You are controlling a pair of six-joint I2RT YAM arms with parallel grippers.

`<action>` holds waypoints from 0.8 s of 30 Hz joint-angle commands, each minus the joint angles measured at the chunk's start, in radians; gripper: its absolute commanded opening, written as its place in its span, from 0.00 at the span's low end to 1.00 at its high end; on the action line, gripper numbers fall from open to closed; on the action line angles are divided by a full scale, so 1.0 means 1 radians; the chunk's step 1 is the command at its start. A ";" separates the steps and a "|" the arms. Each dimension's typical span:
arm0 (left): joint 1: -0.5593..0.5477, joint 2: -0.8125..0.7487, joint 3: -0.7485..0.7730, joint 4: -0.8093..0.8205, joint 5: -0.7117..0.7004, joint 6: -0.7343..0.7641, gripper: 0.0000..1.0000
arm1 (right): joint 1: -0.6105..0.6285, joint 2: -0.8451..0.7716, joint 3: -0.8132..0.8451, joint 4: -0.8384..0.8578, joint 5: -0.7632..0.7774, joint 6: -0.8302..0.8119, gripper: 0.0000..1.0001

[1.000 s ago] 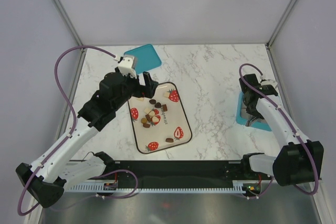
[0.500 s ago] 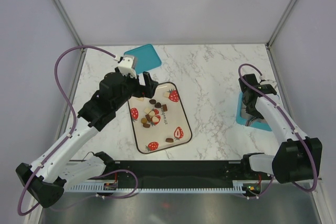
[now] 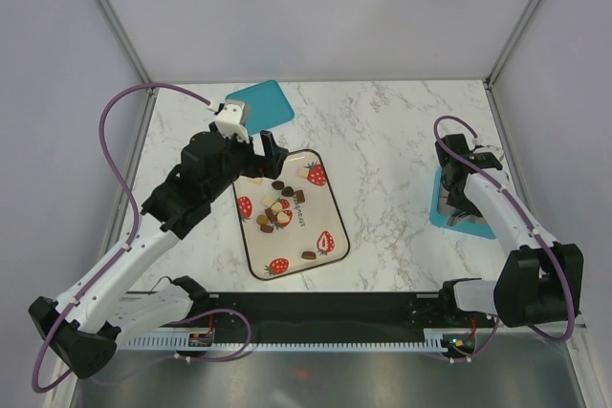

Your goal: Pack the chocolate

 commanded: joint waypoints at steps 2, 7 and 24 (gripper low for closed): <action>-0.005 -0.016 -0.001 0.015 -0.024 -0.006 1.00 | -0.003 0.014 0.005 0.030 0.003 -0.017 0.48; -0.007 -0.016 0.001 0.015 -0.027 -0.004 1.00 | -0.003 0.015 0.028 0.029 0.007 -0.026 0.50; -0.007 -0.023 0.001 0.015 -0.062 0.014 1.00 | 0.004 -0.077 0.267 -0.033 -0.146 -0.185 0.48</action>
